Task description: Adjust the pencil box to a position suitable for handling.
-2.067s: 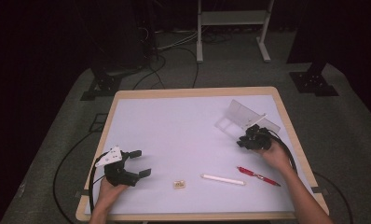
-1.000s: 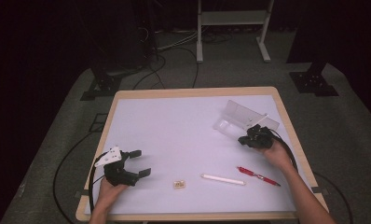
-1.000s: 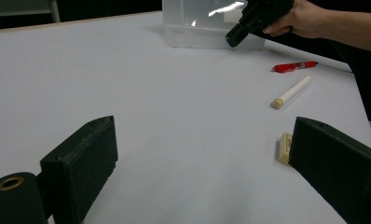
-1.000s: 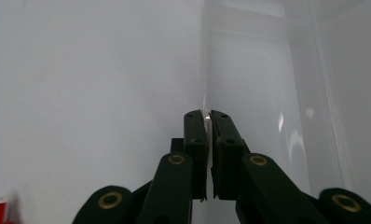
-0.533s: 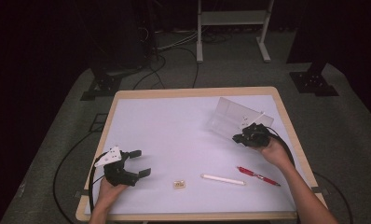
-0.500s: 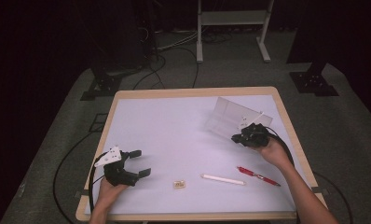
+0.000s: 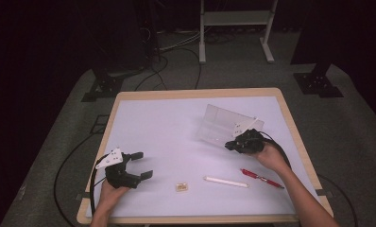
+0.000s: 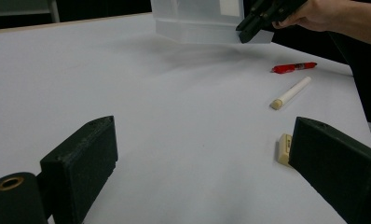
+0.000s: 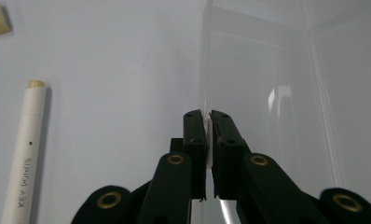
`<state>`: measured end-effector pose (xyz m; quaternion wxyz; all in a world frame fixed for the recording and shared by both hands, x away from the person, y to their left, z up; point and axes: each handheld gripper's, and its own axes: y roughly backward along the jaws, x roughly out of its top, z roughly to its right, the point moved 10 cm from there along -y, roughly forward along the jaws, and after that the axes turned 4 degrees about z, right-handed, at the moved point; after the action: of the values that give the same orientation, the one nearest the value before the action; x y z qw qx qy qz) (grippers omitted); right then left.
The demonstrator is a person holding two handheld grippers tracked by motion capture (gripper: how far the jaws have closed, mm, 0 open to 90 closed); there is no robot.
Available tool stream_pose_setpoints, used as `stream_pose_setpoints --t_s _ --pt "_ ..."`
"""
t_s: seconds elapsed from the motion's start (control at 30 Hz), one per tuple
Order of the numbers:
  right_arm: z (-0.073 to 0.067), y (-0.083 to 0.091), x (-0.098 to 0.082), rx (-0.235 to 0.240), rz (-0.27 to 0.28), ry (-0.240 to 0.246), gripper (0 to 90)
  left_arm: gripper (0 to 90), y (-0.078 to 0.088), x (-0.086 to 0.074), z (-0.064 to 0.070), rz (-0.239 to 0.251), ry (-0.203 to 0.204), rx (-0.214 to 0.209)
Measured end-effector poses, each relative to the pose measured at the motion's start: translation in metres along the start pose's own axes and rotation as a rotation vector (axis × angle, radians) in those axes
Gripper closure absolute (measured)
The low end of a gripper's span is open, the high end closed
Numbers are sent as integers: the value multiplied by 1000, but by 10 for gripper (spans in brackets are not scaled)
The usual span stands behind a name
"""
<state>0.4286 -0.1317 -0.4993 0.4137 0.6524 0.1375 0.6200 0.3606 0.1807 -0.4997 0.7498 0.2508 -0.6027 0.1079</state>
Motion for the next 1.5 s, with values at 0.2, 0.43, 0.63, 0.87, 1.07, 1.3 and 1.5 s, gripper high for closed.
stream_pose_setpoints --t_s 0.2,0.43,0.63,0.87,1.07,1.3,1.5 --pt "-9 -6 7 28 15 24 850 74 0 0 0 1 0 -1" --pt "-23 -23 14 75 5 58 848 74 0 0 0 4 5 -1" --pt "-31 -35 17 100 -5 83 848 74 0 1 0 8 4 -1" --pt "-38 -46 18 131 -7 93 848 74 1 1 0 10 3 0" --pt "-40 -51 16 150 -11 72 850 74 1 2 -1 18 8 0" --pt "-41 -53 14 163 -18 39 845 74 2 1 -1 15 6 0" --pt "-43 -53 13 182 -25 18 766 74 1 1 0 16 5 0"
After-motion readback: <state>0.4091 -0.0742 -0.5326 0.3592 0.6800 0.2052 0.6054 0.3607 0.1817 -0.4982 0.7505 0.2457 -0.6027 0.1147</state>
